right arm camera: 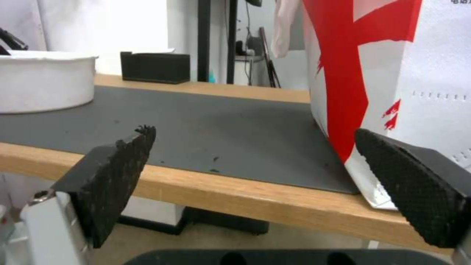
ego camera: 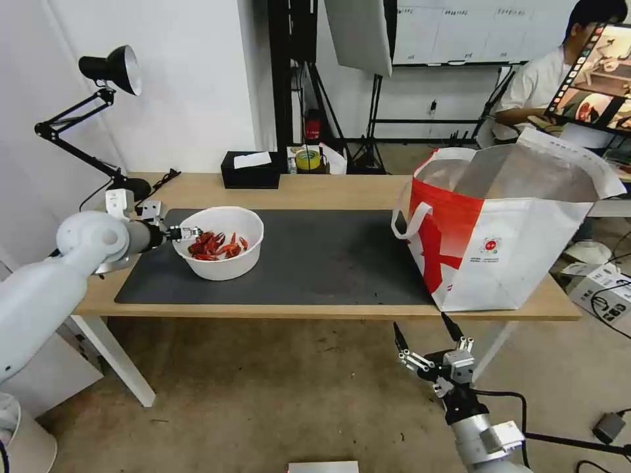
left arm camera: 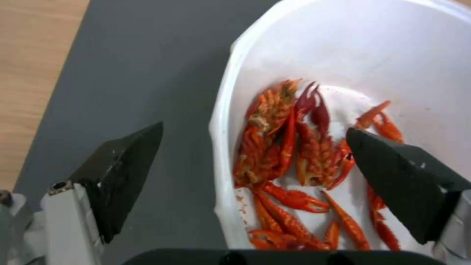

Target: Pick up the trash from the table and place it into the takeout bag.

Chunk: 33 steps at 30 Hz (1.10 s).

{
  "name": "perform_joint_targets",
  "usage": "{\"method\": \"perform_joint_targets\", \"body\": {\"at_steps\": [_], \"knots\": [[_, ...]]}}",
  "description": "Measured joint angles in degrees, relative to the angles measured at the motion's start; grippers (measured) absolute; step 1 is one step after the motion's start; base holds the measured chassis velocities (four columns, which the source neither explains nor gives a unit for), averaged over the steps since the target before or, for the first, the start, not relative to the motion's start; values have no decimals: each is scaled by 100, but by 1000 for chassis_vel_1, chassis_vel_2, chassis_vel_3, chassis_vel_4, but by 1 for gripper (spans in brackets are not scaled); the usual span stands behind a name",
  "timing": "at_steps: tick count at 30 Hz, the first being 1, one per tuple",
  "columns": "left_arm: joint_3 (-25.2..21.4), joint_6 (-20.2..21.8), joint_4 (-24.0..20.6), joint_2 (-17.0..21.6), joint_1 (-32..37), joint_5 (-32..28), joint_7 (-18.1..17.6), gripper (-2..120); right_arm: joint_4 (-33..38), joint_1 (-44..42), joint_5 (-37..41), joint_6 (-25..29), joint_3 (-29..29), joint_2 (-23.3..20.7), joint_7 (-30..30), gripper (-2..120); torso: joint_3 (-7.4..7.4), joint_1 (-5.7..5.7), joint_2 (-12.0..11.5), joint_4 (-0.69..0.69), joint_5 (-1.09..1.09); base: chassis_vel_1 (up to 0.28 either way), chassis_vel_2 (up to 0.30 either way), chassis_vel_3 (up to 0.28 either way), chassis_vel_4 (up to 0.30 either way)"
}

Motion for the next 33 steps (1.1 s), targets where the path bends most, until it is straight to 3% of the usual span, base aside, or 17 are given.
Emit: {"method": "perform_joint_targets", "body": {"at_steps": [18,21,24,33], "knots": [[97,-40,80,9,30,-544,-306,100,0,0,0,0,0,0,0,100,0,-1,1,1,-1,0,0,0,0],[115,-43,59,12,41,-608,-471,94,0,0,0,0,0,0,0,100,0,-1,1,1,-1,0,0,0,0],[163,-55,45,1,51,-638,-687,78,0,0,0,0,0,0,0,100,-1,-1,1,1,1,0,0,0,0],[167,-78,42,1,65,-645,-756,49,0,0,0,0,0,0,0,100,-1,-1,1,1,0,0,0,0,0]]}}
